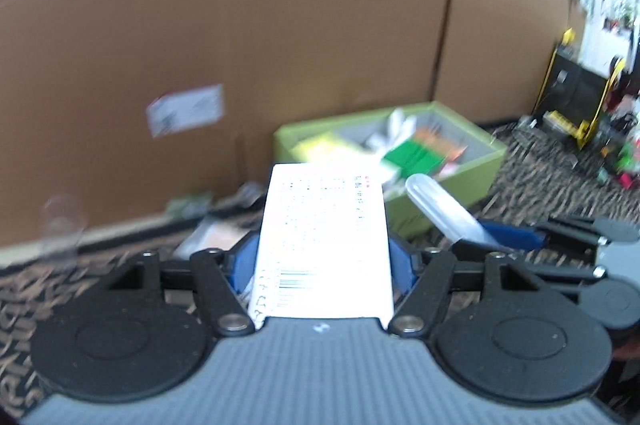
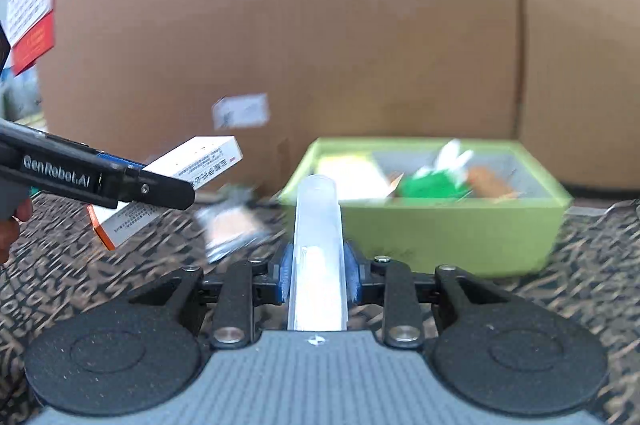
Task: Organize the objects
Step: 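Carry the box and tube into the shoebox and open both tools, then grasp the clear plastic cup with the left tool while the right tool grasps the cotton-swab bag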
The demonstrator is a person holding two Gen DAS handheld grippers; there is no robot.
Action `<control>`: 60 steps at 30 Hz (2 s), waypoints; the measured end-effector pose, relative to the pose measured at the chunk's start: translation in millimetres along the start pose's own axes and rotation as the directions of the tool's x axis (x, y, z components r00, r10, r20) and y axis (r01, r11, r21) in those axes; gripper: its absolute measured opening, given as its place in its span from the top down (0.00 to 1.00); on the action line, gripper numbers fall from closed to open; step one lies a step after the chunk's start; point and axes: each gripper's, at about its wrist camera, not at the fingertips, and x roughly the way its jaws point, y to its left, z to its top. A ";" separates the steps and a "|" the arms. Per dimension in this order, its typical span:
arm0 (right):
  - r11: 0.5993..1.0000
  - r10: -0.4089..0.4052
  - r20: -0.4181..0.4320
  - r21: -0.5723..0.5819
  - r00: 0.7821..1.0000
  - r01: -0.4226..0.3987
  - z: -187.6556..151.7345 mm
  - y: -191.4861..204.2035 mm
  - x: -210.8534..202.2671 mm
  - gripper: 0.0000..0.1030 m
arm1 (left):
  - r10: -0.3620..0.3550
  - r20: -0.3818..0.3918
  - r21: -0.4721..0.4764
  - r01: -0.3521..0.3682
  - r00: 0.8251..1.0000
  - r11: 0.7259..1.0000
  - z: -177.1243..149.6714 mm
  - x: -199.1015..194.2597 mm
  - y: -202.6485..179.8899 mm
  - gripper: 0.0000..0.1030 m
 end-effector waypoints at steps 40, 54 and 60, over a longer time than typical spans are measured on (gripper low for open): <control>0.969 -0.244 0.097 -0.015 0.965 0.247 30.4 -116.4 78.7 0.22 | 0.054 0.021 -0.133 -0.051 0.998 0.990 69.8 158.3 -59.8 0.00; 0.995 -0.074 0.178 -0.056 0.981 0.085 34.6 -32.0 4.3 0.11 | 0.177 0.036 -0.121 -0.171 0.984 0.978 9.6 42.8 -9.3 0.00; 0.992 0.080 0.102 -0.110 0.991 -0.069 8.0 16.8 -5.5 0.11 | 0.230 -0.022 -0.133 -0.231 0.973 0.964 -47.3 2.1 26.3 0.00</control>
